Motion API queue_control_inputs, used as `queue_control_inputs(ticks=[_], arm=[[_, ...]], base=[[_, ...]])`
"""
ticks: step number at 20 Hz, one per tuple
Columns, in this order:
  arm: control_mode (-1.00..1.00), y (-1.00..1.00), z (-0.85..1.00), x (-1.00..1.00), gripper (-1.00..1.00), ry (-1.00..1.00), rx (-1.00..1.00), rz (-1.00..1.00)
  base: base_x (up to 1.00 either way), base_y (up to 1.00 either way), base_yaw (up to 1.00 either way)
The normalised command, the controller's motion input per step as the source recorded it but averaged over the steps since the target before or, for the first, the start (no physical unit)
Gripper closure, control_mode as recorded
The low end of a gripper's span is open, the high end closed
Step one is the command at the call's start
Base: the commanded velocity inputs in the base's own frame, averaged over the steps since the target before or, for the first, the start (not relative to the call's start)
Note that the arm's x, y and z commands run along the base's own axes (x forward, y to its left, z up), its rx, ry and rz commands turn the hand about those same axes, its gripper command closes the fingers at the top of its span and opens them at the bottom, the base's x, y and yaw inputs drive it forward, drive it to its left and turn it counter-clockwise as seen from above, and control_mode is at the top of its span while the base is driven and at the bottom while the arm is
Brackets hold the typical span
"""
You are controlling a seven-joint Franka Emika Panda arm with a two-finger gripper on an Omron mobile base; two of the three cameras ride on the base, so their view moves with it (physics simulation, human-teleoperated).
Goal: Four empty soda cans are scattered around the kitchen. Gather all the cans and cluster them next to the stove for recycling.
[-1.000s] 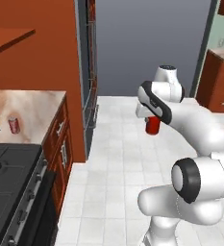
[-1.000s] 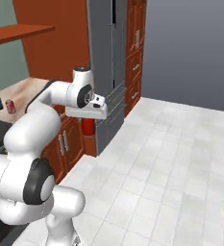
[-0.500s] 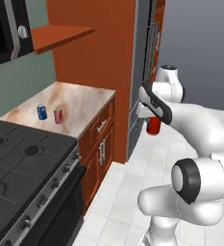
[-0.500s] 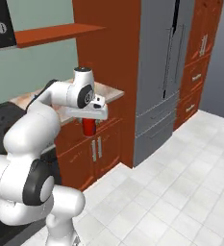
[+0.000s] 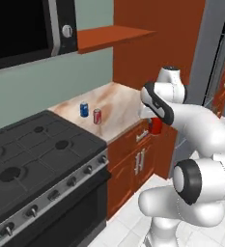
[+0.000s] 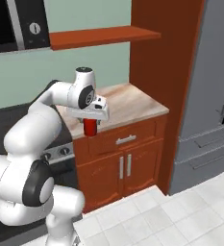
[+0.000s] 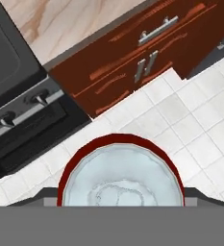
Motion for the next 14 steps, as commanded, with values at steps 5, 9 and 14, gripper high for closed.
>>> queue_control_inputs(ticks=[5,9,14], arm=[[1.0,0.0,0.0,0.0,1.0,0.0,0.0,0.0],[1.0,0.0,0.0,0.0,1.0,0.0,0.0,0.0],[1.0,0.0,0.0,0.0,1.0,0.0,0.0,0.0]], base=[[0.6,-0.31,0.59],[0.48,-0.34,0.52],[0.39,-0.39,0.43]])
